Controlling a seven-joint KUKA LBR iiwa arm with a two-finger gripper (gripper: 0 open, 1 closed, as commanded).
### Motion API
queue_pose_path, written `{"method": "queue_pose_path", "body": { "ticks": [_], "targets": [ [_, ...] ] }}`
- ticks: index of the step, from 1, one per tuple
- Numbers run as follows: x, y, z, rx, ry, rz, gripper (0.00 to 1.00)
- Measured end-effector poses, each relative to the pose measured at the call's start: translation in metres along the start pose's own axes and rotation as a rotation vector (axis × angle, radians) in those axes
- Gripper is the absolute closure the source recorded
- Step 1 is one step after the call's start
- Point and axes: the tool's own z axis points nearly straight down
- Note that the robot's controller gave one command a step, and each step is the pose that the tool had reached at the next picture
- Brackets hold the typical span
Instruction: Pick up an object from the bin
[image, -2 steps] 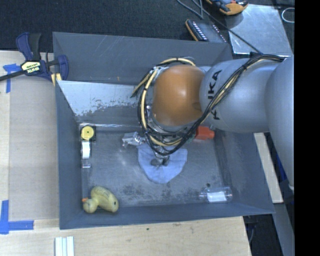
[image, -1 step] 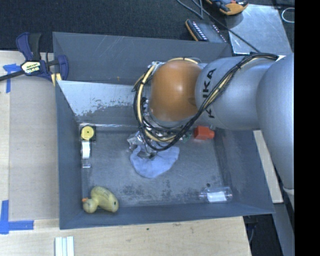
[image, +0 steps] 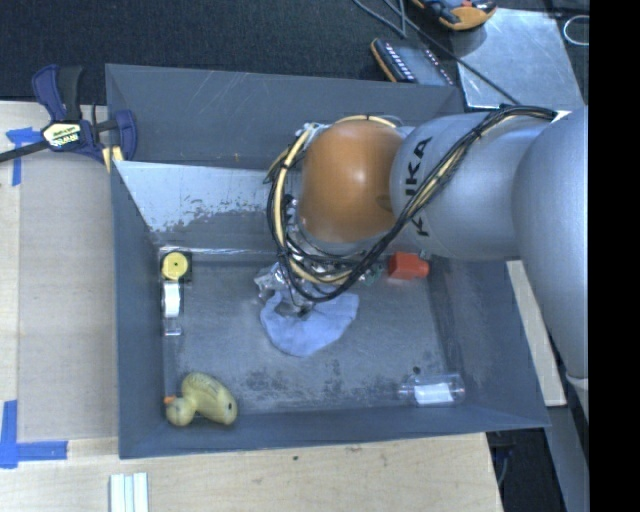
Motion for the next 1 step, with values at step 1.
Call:
{"method": "queue_pose_path", "body": {
  "ticks": [1],
  "targets": [
    [0.0010, 0.0009, -0.0035, -0.003, 0.003, 0.001, 1.00]
  ]
}}
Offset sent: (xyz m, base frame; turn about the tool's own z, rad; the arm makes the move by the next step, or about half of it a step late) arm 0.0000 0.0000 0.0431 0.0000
